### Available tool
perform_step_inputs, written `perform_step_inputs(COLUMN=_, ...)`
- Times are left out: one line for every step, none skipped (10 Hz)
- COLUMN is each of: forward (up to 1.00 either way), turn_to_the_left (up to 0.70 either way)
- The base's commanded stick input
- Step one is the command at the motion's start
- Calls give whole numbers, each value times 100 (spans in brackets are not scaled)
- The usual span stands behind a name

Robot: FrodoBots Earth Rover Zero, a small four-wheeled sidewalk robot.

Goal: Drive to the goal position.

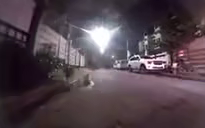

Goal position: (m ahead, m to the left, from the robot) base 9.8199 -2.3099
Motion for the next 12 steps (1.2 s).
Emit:
perform_step_inputs(forward=70, turn_to_the_left=-10)
perform_step_inputs(forward=70, turn_to_the_left=-7)
perform_step_inputs(forward=70, turn_to_the_left=-4)
perform_step_inputs(forward=70, turn_to_the_left=-1)
perform_step_inputs(forward=70, turn_to_the_left=0)
perform_step_inputs(forward=70, turn_to_the_left=0)
perform_step_inputs(forward=70, turn_to_the_left=0)
perform_step_inputs(forward=70, turn_to_the_left=-4)
perform_step_inputs(forward=70, turn_to_the_left=-12)
perform_step_inputs(forward=70, turn_to_the_left=-20)
perform_step_inputs(forward=70, turn_to_the_left=-19)
perform_step_inputs(forward=70, turn_to_the_left=-16)
